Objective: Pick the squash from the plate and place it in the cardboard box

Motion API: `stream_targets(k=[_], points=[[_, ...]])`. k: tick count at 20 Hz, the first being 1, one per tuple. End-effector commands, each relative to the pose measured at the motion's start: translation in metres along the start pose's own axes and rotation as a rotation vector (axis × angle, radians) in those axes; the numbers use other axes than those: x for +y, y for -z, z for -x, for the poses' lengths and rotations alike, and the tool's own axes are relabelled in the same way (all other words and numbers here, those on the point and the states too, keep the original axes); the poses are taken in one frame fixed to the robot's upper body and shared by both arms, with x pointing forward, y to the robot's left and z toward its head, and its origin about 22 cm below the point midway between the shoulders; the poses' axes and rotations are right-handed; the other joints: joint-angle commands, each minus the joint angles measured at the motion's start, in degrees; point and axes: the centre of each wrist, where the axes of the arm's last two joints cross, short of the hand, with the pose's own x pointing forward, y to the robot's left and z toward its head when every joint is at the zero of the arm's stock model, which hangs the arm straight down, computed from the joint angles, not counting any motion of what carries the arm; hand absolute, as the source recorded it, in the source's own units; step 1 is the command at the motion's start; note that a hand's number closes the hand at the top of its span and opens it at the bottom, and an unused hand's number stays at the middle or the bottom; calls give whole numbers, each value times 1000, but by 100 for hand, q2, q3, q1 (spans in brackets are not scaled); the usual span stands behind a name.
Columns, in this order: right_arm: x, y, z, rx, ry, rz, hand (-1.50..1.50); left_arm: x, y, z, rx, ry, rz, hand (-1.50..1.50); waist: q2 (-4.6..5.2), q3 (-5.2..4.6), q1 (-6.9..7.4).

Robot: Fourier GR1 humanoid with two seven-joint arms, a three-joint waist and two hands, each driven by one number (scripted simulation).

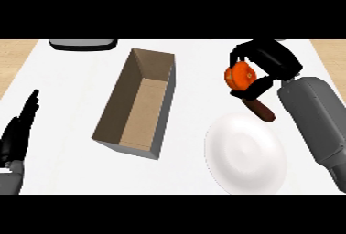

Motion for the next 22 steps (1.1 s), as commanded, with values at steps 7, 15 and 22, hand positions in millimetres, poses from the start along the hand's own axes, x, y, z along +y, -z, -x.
stream_targets(k=[7,15,22], points=[[1,63,-67,-126,230,0,150,3,-6,-2,7,-8,-5,0,-19,-2,-26],[13,127,-137,-83,377,-27,150,0,2,-15,7,12,-10,0,-6,-2,1],[12,169,-153,22,446,-72,150,-21,8,-13,-12,-9,38,0,57,-7,208]])
